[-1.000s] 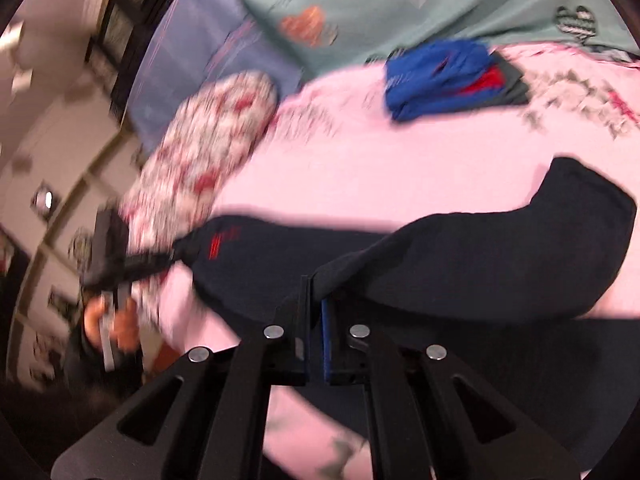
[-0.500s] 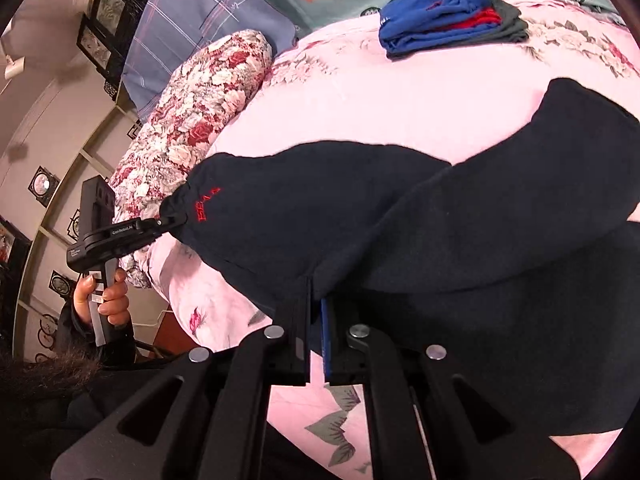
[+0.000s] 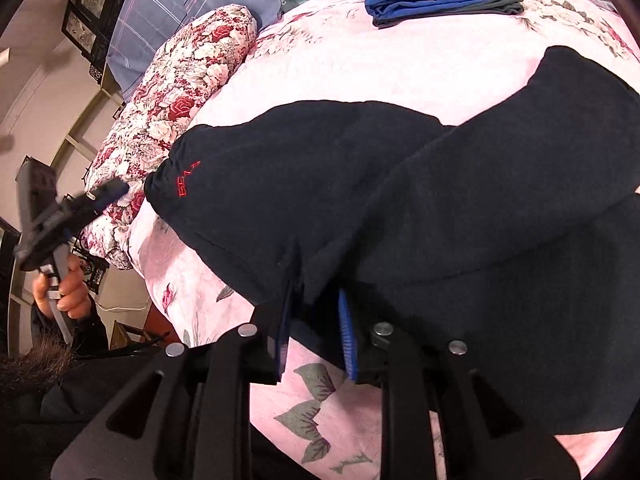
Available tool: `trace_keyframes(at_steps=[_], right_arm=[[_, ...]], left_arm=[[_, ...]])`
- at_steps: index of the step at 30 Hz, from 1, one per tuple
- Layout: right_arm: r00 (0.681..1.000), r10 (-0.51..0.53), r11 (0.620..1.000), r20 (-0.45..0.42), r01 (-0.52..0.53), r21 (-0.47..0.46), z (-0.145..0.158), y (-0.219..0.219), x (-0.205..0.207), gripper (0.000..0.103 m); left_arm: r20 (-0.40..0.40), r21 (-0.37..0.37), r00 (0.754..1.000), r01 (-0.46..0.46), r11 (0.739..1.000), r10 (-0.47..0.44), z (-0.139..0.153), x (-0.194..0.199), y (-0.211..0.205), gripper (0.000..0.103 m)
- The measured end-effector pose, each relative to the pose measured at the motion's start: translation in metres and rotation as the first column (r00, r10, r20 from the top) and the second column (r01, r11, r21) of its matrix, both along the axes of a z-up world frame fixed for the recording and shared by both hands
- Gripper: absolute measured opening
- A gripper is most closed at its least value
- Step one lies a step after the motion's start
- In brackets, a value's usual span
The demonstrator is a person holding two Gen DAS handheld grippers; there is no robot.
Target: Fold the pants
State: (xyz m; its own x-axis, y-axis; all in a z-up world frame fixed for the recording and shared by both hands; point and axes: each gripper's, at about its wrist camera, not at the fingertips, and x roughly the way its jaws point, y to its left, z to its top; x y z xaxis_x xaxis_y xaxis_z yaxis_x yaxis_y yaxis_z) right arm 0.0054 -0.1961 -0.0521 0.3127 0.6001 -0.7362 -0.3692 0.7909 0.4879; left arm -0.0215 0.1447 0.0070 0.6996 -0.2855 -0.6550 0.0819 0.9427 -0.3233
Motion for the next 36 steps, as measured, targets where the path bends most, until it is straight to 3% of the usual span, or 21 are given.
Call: trace_keyframes(at_steps=[2,3,4,5,8,9,10,12,15,17,20,21,22,25,27,29,31,36], right_arm=[[1.000,-0.010,1.000,0.013,0.010,-0.027,0.006,-0.003,-0.003,0.031],[0.999,-0.024,0.999,0.022,0.025,-0.037,0.010,-0.008,-0.003,0.031],[0.998,-0.047,0.998,0.033,0.048,-0.036,0.016,-0.017,-0.002,0.031],[0.995,-0.081,0.996,0.051,0.083,-0.036,0.025,-0.029,0.000,0.031],[0.967,-0.230,0.968,0.113,0.240,-0.079,0.054,-0.071,0.022,0.044],[0.957,-0.263,0.957,0.125,0.276,-0.093,0.061,-0.080,0.032,0.059],[0.944,-0.301,0.942,0.136,0.316,-0.113,0.068,-0.090,0.044,0.071],[0.917,-0.367,0.908,0.158,0.390,-0.151,0.081,-0.105,0.083,0.076],[0.896,-0.431,0.864,0.104,0.443,-0.238,0.072,-0.107,0.138,0.076],[0.883,-0.467,0.832,0.051,0.458,-0.313,0.054,-0.103,0.170,0.076],[0.884,-0.464,0.765,0.062,0.435,-0.475,0.030,-0.081,0.199,0.075],[0.887,-0.457,0.743,0.060,0.418,-0.522,0.021,-0.075,0.205,0.069],[0.888,-0.457,0.729,0.045,0.404,-0.552,0.013,-0.074,0.208,0.053],[0.906,-0.421,0.748,0.050,0.377,-0.546,0.002,-0.079,0.206,0.023],[0.913,-0.405,0.797,0.055,0.382,-0.467,0.014,-0.091,0.194,0.003],[0.903,-0.417,0.838,0.100,0.425,-0.342,0.039,-0.111,0.171,0.003],[0.877,-0.453,0.854,0.160,0.478,-0.205,0.067,-0.142,0.131,0.003],[0.797,-0.552,0.821,0.245,0.571,-0.007,0.099,-0.199,0.014,0.003]], left_arm=[[-0.044,0.049,0.999,0.009,0.999,-0.007,-0.016,0.018,-0.012,0.063],[-0.096,0.071,0.995,0.002,0.998,0.005,-0.031,0.030,-0.013,0.057],[-0.183,0.071,0.983,-0.024,0.997,0.036,-0.054,0.044,-0.008,0.042],[-0.210,0.059,0.977,-0.036,0.998,0.047,-0.064,0.049,-0.004,0.041],[-0.173,0.063,0.984,-0.033,0.997,0.044,-0.053,0.044,-0.005,0.041],[-0.159,0.061,0.987,-0.021,0.998,0.031,-0.048,0.042,-0.010,0.041],[-0.131,0.057,0.991,0.024,0.998,-0.016,-0.037,0.038,-0.021,0.041],[-0.078,0.074,0.989,0.133,0.988,-0.127,-0.019,0.029,-0.049,0.043],[-0.023,0.090,0.942,0.337,0.937,-0.336,-0.002,0.017,-0.110,0.052],[-0.034,0.064,0.892,0.452,0.890,-0.450,-0.005,0.020,-0.151,0.052],[-0.050,0.076,0.824,0.566,0.821,-0.564,-0.016,0.028,-0.202,0.051],[-0.056,0.076,0.809,0.588,0.806,-0.585,-0.020,0.030,-0.212,0.050],[-0.077,0.074,0.788,0.615,0.785,-0.610,-0.027,0.034,-0.225,0.047],[-0.158,0.066,0.759,0.646,0.760,-0.632,-0.050,0.046,-0.245,0.035],[-0.182,0.051,0.753,0.649,0.759,-0.632,-0.057,0.048,-0.248,0.034],[-0.174,0.039,0.752,0.650,0.759,-0.635,-0.058,0.045,-0.247,0.034],[-0.167,0.031,0.752,0.651,0.759,-0.638,-0.057,0.045,-0.245,0.034],[-0.155,0.030,0.735,0.671,0.740,-0.660,-0.059,0.039,-0.247,0.035]])
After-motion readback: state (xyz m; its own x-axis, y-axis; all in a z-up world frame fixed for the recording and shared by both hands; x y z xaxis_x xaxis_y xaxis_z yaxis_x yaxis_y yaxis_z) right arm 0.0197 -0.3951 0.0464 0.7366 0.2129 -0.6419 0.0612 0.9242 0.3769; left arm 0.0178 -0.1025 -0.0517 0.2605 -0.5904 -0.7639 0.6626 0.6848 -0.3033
